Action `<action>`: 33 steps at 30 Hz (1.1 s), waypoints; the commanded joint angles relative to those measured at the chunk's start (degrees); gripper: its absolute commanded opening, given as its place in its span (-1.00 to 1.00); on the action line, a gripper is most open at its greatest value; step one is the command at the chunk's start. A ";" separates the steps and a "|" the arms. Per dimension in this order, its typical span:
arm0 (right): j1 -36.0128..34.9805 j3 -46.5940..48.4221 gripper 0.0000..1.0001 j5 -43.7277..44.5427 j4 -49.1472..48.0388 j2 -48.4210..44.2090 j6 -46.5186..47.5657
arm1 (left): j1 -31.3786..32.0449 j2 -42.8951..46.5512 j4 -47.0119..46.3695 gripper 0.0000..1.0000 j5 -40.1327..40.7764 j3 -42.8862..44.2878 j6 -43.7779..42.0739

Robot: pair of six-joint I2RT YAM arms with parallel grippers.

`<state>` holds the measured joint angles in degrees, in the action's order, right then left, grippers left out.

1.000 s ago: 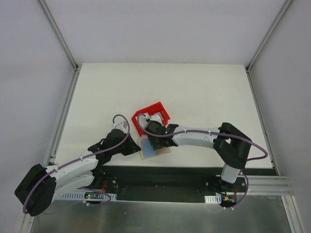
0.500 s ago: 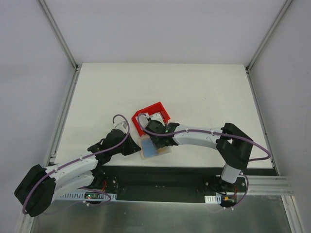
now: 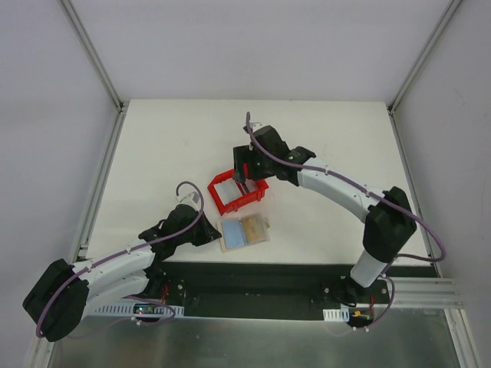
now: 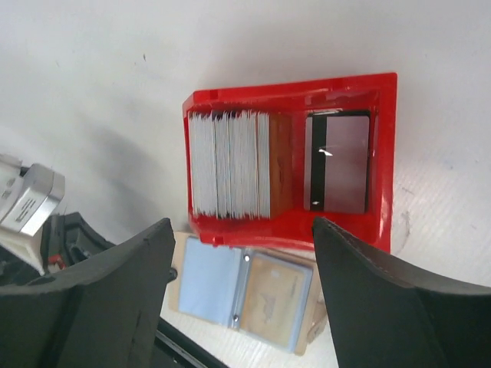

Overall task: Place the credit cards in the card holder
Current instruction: Pick up the credit card from the storage box.

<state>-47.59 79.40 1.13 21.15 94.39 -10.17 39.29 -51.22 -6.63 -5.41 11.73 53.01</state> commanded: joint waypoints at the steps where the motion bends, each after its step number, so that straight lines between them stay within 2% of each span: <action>1: 2.15 6.20 0.51 -10.17 1.17 7.81 2.00 | -0.18 -0.19 0.31 -1.00 1.72 -0.30 0.34; 7: 2.86 12.27 0.53 -12.11 2.75 15.29 2.79 | -0.26 -0.37 0.31 -1.00 1.72 -0.48 0.25; 14: 3.47 14.64 0.62 -14.92 2.50 21.62 2.88 | -0.18 -0.63 0.39 -1.00 1.72 -0.39 0.25; 24: 4.00 14.91 0.64 -20.81 0.83 25.14 1.12 | -0.18 -1.69 0.31 -1.00 1.10 0.05 -0.37; 27: 4.52 13.95 0.59 -23.61 -1.01 24.44 0.34 | -0.18 -1.60 0.30 -1.00 1.36 0.05 -0.19; 33: 6.02 11.40 0.26 -27.05 -4.18 21.81 -1.16 | -0.18 -1.60 0.22 -1.00 1.36 0.14 -0.19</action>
<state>-42.48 91.83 -21.56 20.27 119.87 -9.76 39.29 -52.66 -6.63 -5.37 11.60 53.15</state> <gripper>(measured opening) 0.684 0.003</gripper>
